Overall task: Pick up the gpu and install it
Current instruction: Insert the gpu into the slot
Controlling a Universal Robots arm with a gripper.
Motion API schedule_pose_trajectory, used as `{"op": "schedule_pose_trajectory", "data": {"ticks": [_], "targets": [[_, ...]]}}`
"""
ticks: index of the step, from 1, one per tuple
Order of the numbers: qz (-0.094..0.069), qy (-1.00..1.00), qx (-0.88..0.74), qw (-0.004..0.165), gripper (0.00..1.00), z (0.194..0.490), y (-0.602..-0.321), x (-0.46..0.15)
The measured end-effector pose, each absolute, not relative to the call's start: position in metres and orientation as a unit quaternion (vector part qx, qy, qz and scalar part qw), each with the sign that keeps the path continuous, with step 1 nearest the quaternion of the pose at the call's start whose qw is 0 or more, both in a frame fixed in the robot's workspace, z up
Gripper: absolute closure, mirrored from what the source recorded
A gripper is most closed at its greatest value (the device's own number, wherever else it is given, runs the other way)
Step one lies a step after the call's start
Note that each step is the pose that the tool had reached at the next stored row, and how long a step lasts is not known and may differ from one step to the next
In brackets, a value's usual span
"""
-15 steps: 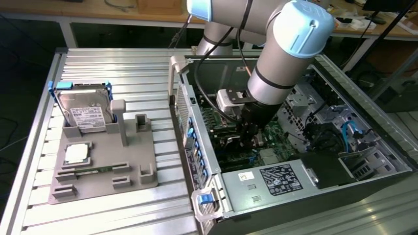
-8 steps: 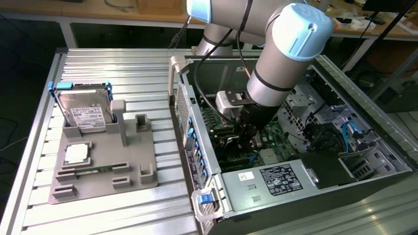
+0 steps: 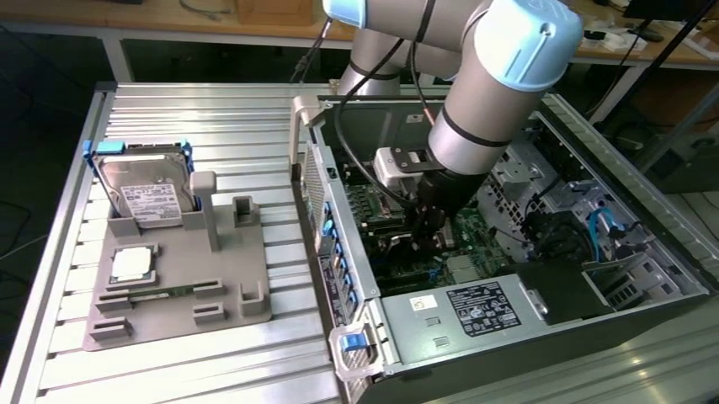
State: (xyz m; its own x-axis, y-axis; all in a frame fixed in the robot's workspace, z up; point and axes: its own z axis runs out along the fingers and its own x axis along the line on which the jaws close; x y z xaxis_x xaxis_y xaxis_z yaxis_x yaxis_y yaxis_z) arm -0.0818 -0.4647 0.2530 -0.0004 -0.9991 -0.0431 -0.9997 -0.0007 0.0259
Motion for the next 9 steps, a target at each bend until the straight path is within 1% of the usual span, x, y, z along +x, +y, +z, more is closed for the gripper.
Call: {"op": "schedule_pose_trajectory", "data": {"ticks": [8,9], "targets": [[0.024,0.707,-0.707,0.006,0.67,0.271,-0.465,-0.082],[0.024,0.707,-0.707,0.006,0.67,0.279,-0.465,-0.082]]}}
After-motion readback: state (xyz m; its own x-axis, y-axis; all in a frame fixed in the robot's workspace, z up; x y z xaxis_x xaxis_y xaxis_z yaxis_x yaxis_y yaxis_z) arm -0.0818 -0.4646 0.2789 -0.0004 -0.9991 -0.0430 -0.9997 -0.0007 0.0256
